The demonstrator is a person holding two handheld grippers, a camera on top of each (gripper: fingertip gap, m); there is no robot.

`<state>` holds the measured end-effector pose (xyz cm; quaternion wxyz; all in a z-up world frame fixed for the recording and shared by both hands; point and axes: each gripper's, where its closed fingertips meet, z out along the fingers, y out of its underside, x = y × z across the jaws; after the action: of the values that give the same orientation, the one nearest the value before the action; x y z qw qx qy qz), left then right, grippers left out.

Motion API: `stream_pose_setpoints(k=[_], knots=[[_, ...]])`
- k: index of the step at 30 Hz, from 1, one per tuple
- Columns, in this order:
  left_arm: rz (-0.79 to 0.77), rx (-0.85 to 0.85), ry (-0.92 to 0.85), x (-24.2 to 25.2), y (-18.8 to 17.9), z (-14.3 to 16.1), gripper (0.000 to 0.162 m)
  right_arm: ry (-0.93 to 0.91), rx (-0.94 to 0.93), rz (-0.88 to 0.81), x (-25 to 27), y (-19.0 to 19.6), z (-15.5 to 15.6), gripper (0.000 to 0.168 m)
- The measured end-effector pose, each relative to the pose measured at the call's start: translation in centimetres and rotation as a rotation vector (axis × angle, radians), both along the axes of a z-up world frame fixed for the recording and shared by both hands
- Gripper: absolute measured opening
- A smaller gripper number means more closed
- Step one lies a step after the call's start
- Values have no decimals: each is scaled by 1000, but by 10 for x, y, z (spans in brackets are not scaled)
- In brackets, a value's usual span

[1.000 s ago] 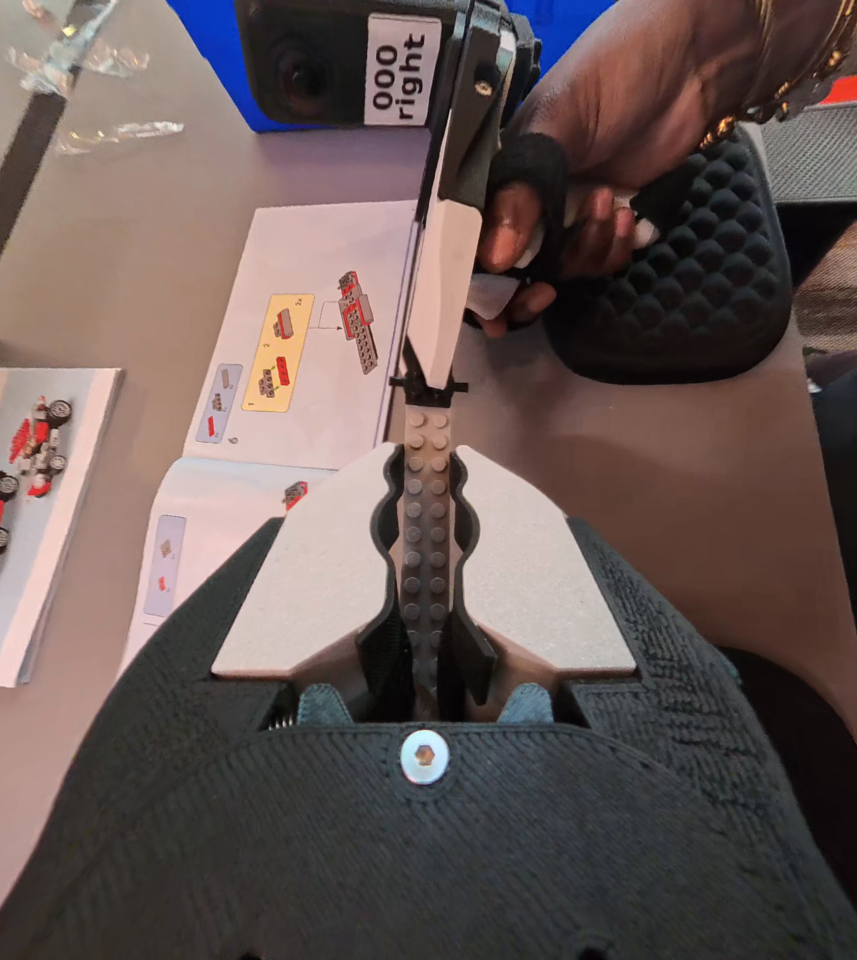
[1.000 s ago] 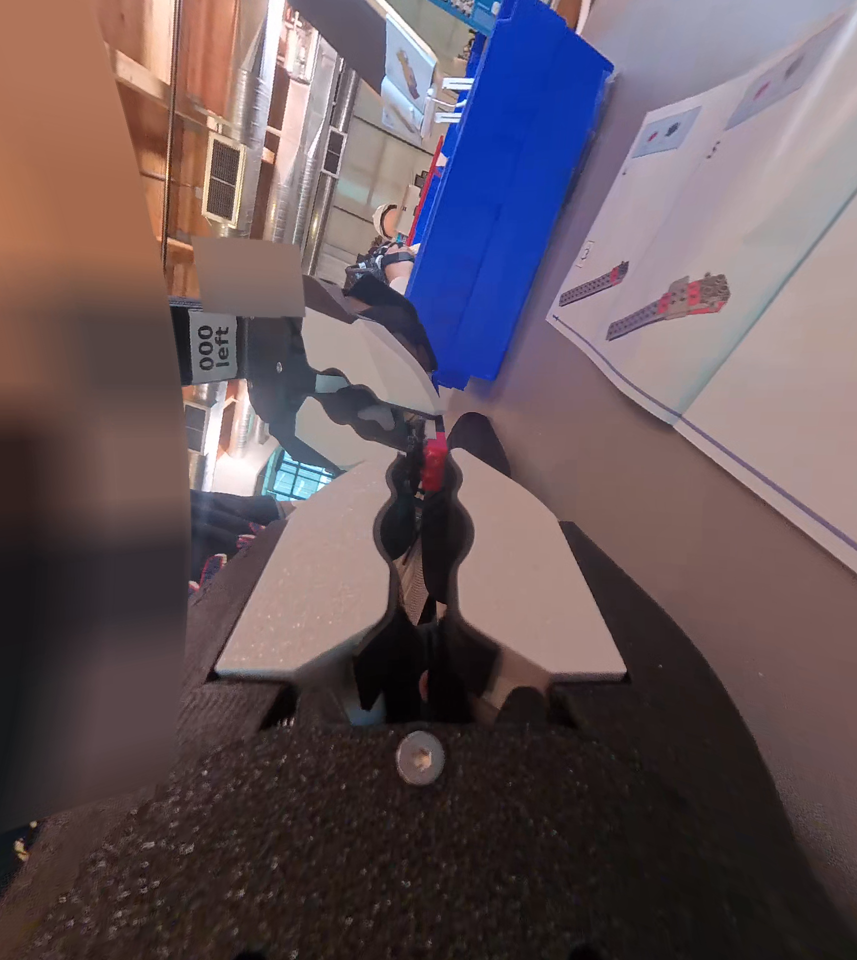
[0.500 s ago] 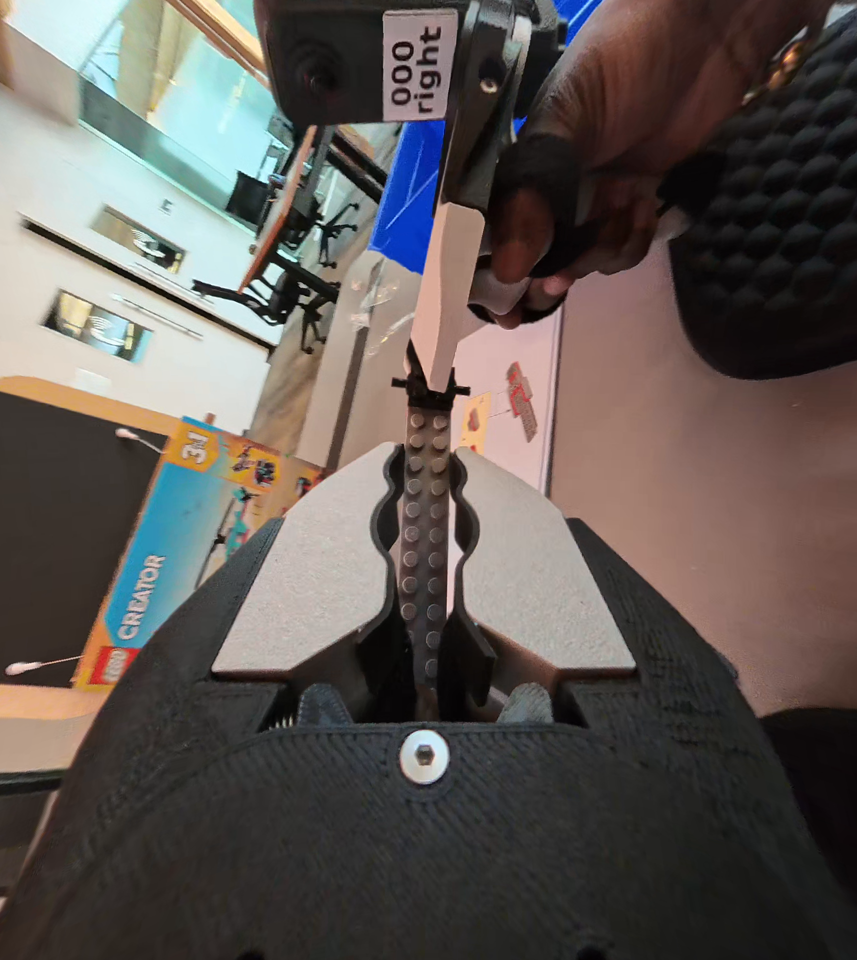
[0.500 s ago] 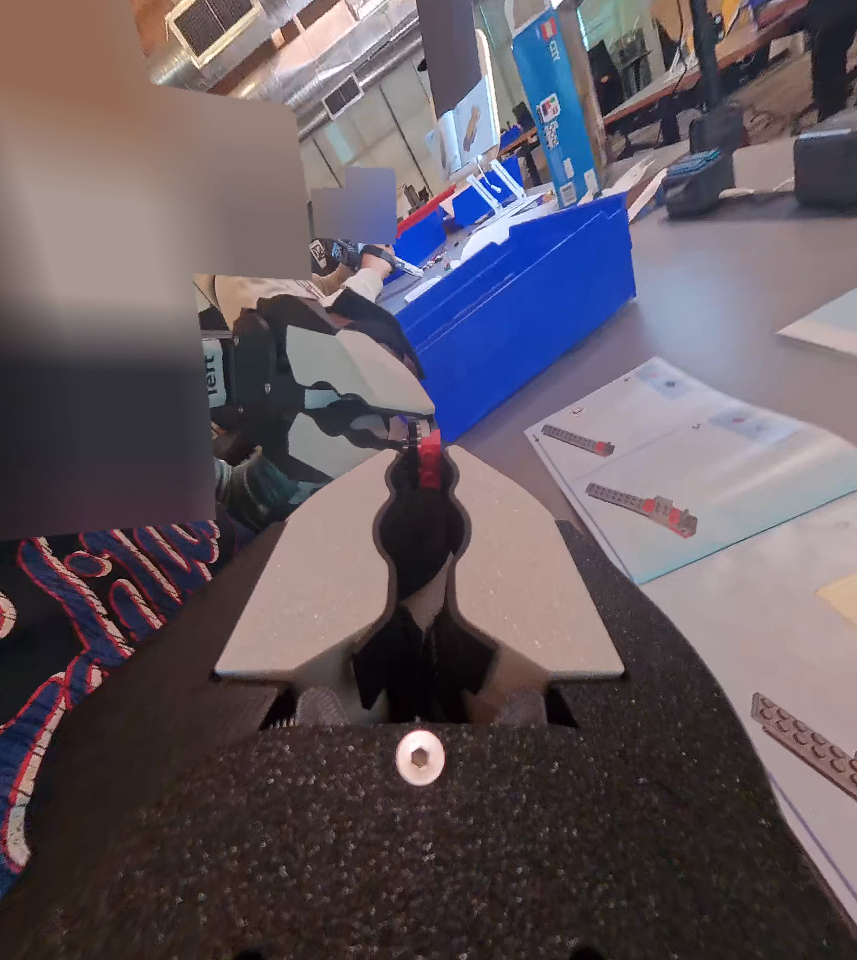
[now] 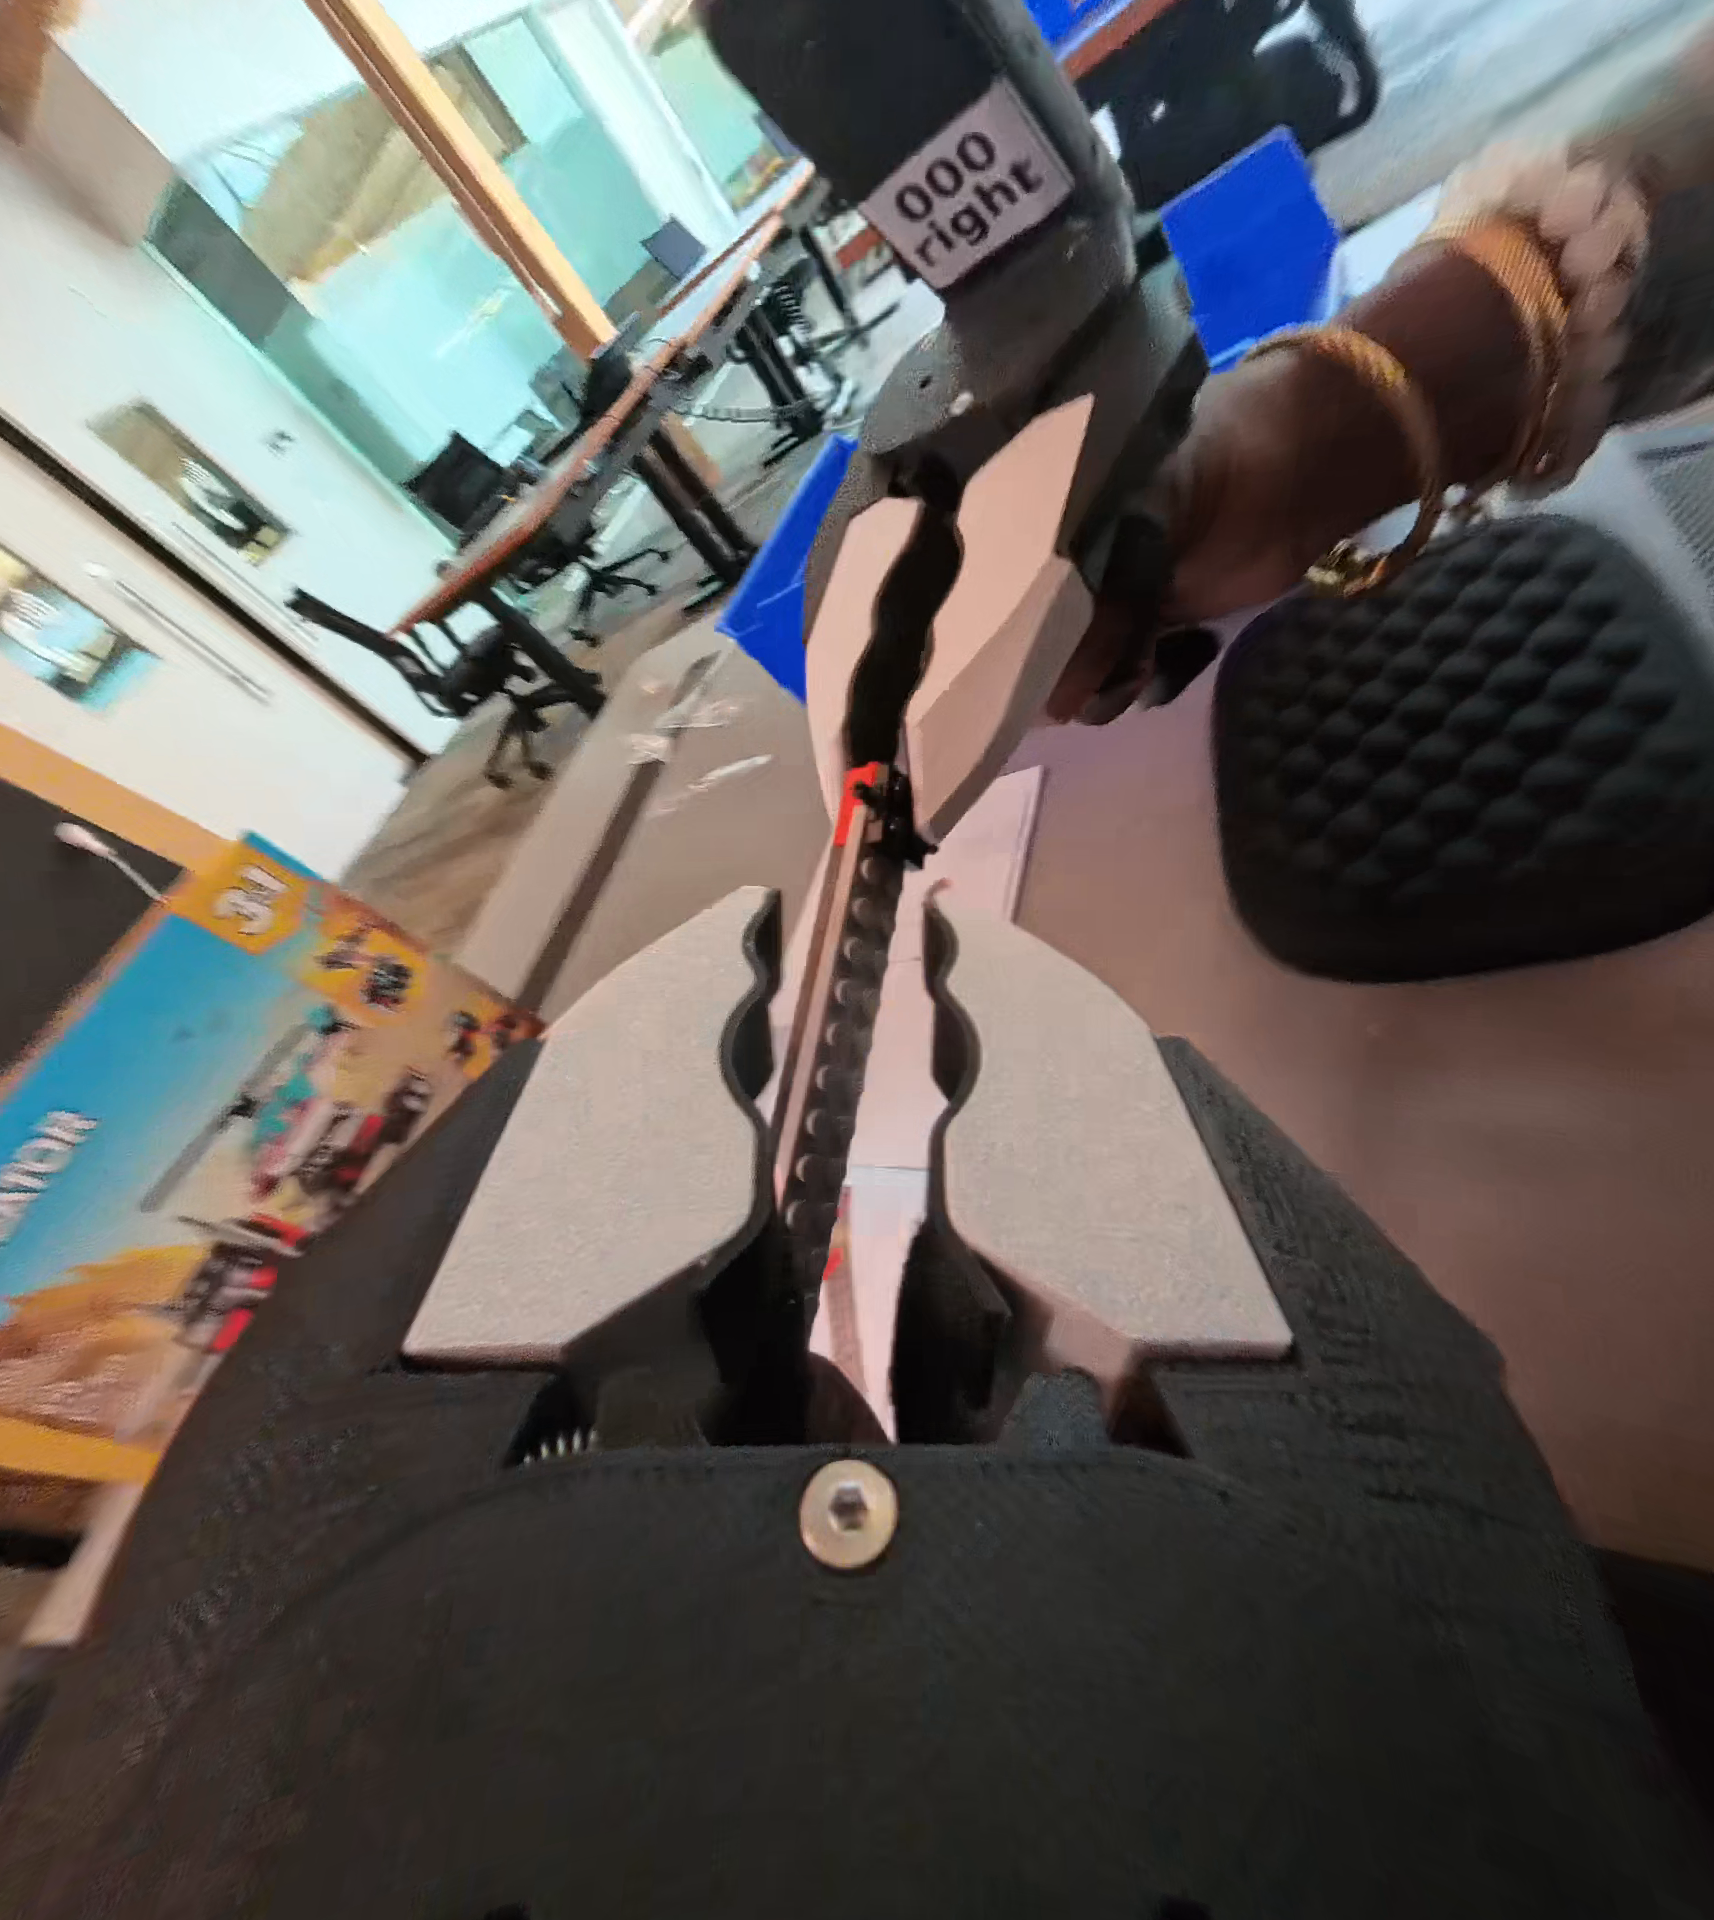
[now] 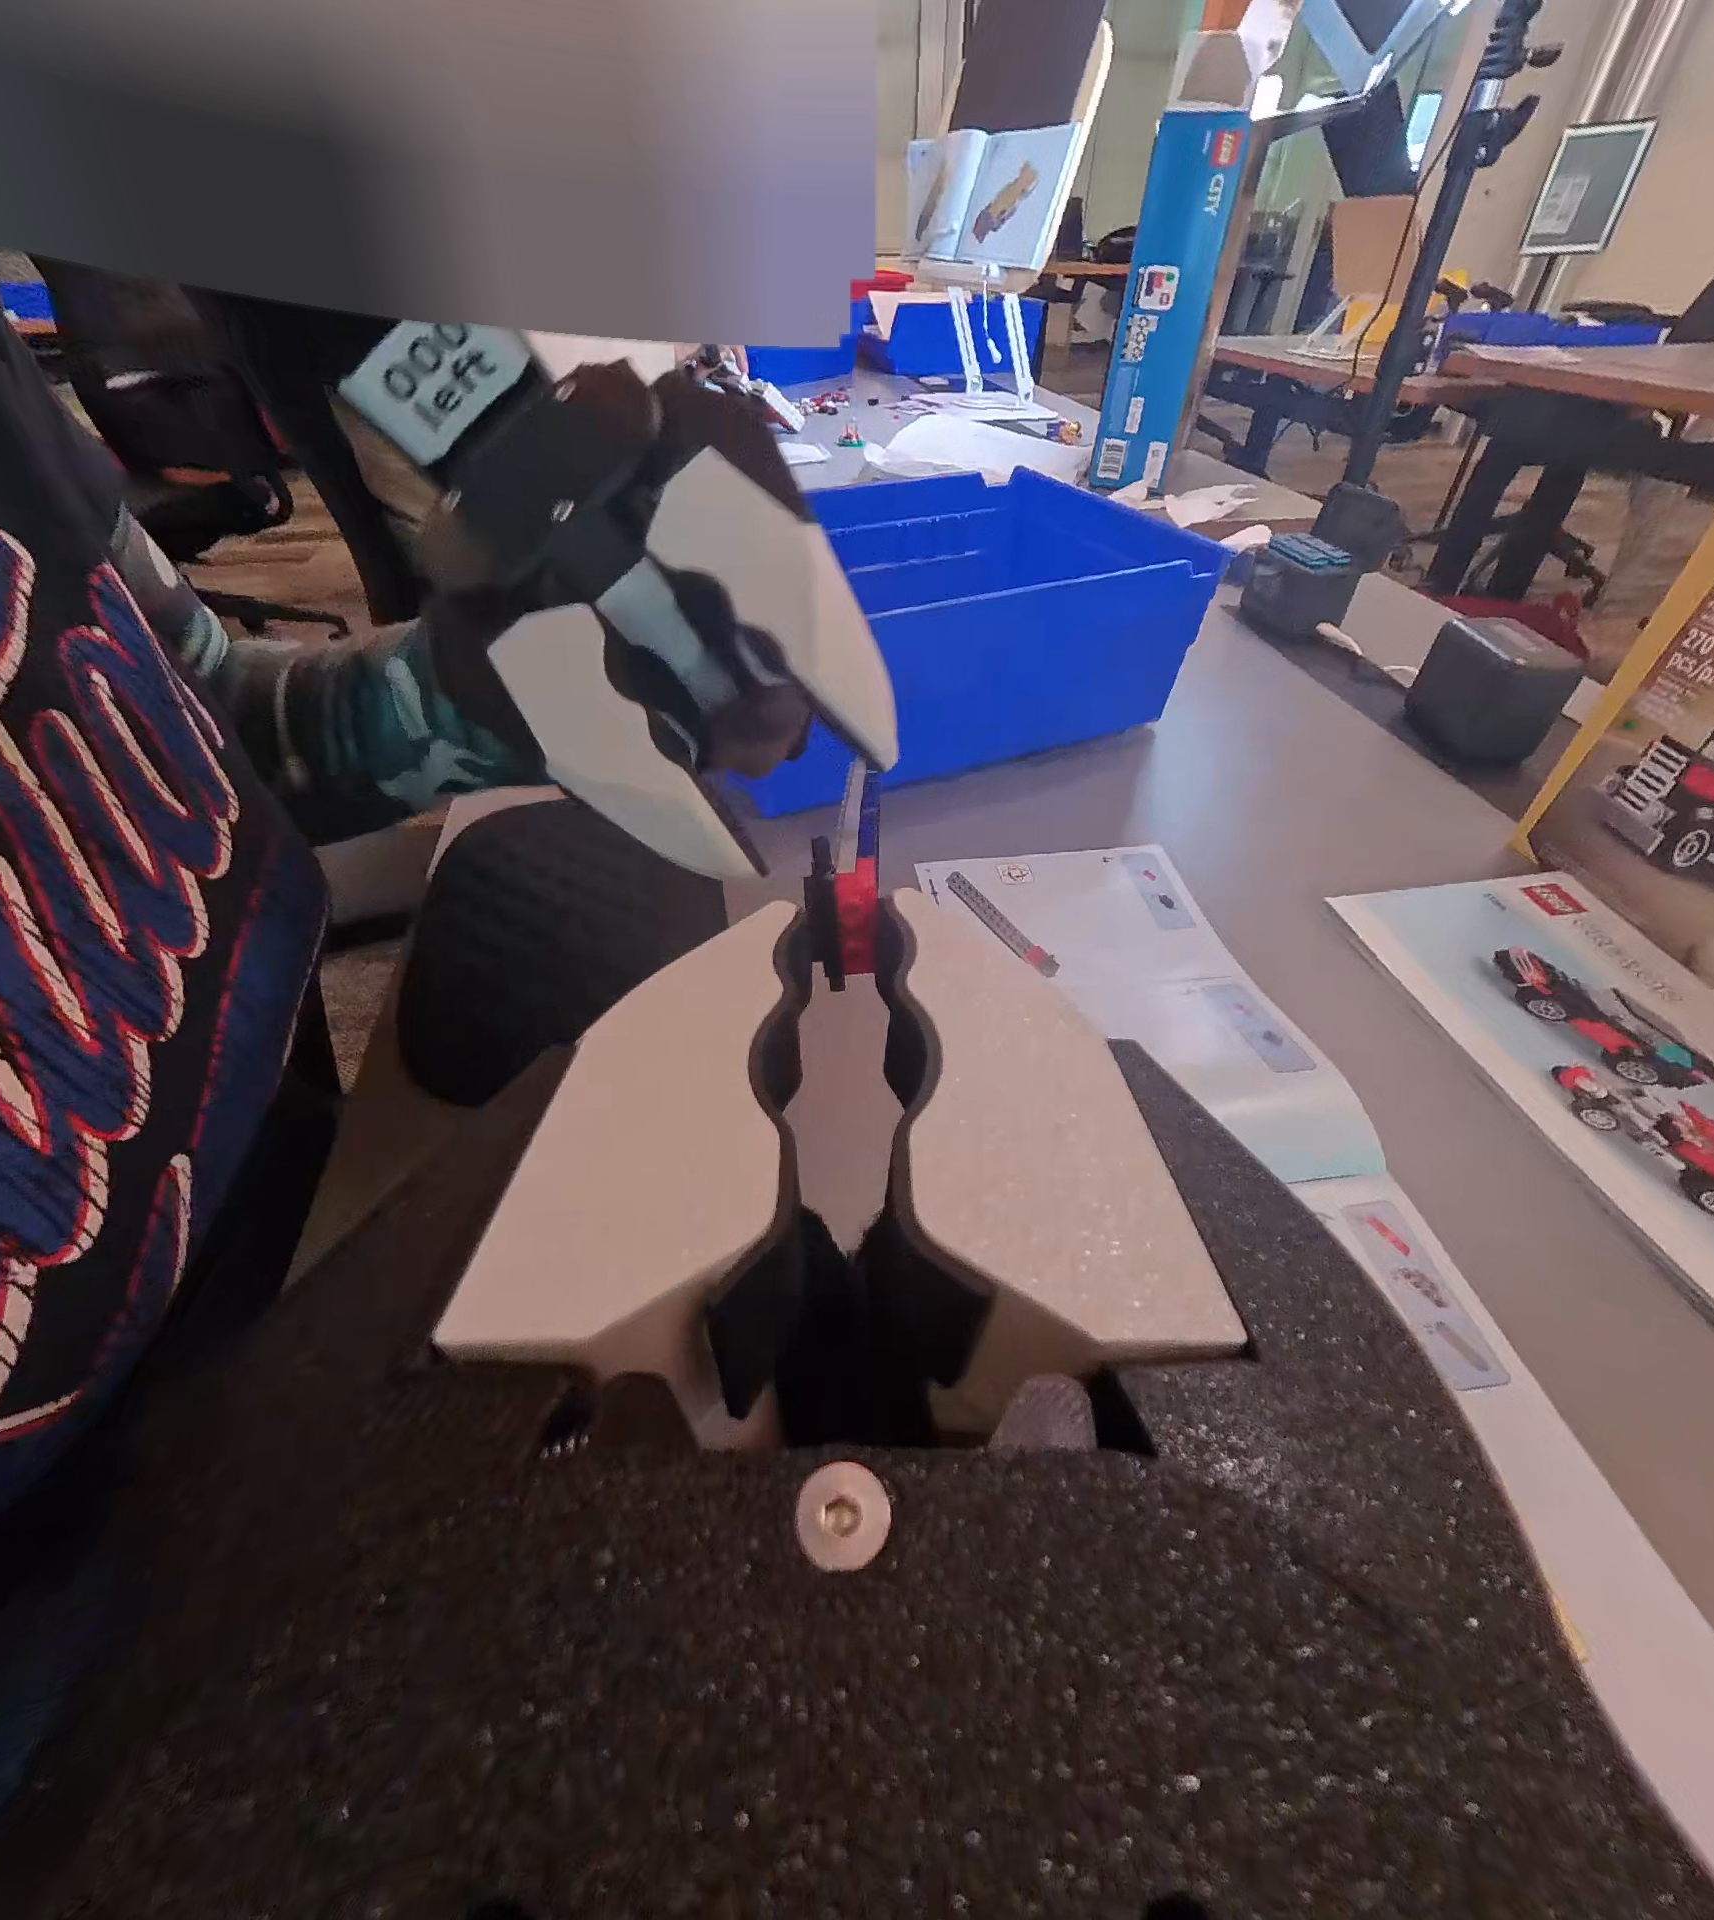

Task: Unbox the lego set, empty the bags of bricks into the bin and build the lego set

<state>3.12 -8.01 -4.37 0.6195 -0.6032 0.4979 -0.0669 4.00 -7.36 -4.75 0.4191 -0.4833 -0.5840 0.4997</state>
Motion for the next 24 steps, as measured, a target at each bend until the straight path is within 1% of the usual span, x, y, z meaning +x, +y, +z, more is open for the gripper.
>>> stream_pose_setpoints(k=[2, 4, 6, 9, 12, 13, 15, 16, 17, 18, 22, 24], knots=[[-47, -124, -20, -1, -2, -4, 35, -13, 28, 12, 0, -2, -4, 12], [-105, -260, -41, 4, -4, -9, 33, -16, 54, 24, -1, -5, -5, 12], [-126, -320, -47, 9, -3, -14, 25, -25, 91, 25, -3, -7, -5, 12], [-107, -318, -14, 10, 1, -19, 16, -52, 144, 28, -4, -10, -7, 12], [-118, -326, -31, 12, -1, -20, 15, -66, 168, 30, -4, -12, -8, 12], [-127, -339, -44, 12, -2, -20, 16, -65, 170, 29, -4, -12, -8, 12], [-160, -372, -64, 14, -7, -20, 27, -64, 182, 31, -4, -12, -8, 12], [-160, -378, -69, 14, -7, -20, 27, -66, 188, 37, -4, -14, -9, 12], [-151, -367, -69, 13, -6, -19, 17, -64, 192, 40, -5, -15, -9, 12], [-156, -353, -68, 12, -6, -18, 14, -61, 197, 40, -5, -16, -8, 12], [-157, -342, -72, 13, -8, -19, 10, -70, 213, 45, -4, -17, -10, 12], [-146, -337, -48, 13, -10, -23, 9, -88, 232, 51, -4, -18, -14, 11]])
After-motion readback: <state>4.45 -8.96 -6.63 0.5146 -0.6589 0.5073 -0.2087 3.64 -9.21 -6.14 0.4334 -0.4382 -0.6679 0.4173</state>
